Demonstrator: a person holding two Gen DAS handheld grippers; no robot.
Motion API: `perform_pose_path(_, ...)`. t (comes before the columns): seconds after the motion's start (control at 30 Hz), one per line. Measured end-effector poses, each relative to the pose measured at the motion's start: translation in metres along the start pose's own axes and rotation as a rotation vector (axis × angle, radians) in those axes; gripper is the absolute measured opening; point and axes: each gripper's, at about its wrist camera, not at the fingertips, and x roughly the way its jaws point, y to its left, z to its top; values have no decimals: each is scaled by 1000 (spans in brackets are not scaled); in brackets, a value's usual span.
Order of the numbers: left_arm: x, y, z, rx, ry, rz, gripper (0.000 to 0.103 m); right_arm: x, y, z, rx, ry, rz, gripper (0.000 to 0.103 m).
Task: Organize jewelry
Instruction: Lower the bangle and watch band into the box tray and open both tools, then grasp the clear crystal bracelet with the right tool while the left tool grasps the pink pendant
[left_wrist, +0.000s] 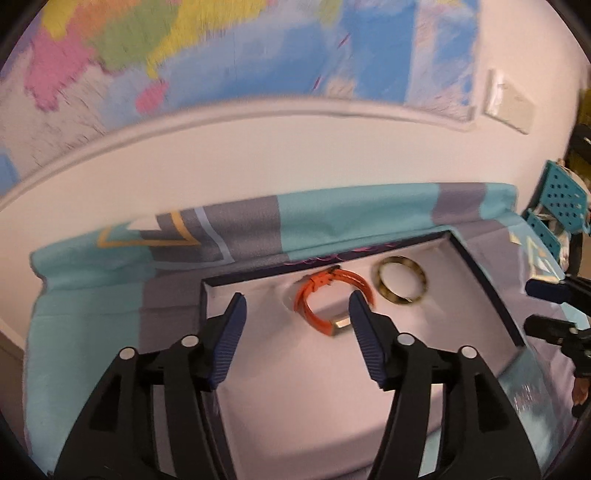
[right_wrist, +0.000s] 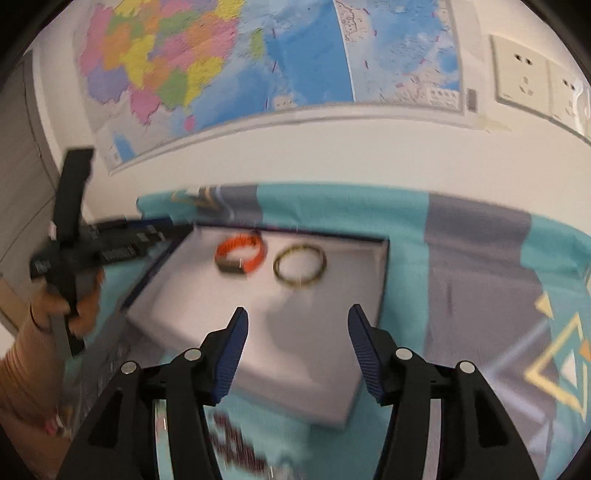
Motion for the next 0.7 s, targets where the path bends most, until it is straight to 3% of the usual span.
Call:
perform_pose_path(0.17, -35, -11, -29, 31, -19, -55, 67, -16, -6, -44, 12, 51, 0, 54)
perform_pose_path(0.33, -56, -21, -62, 62, 0, -86, 68, -18, 0, -75, 22, 74, 4, 54)
perform_pose_path(0.7, -64, -17, -116, 8, 79, -99, 69, -17, 10, -97, 30, 82, 24, 58)
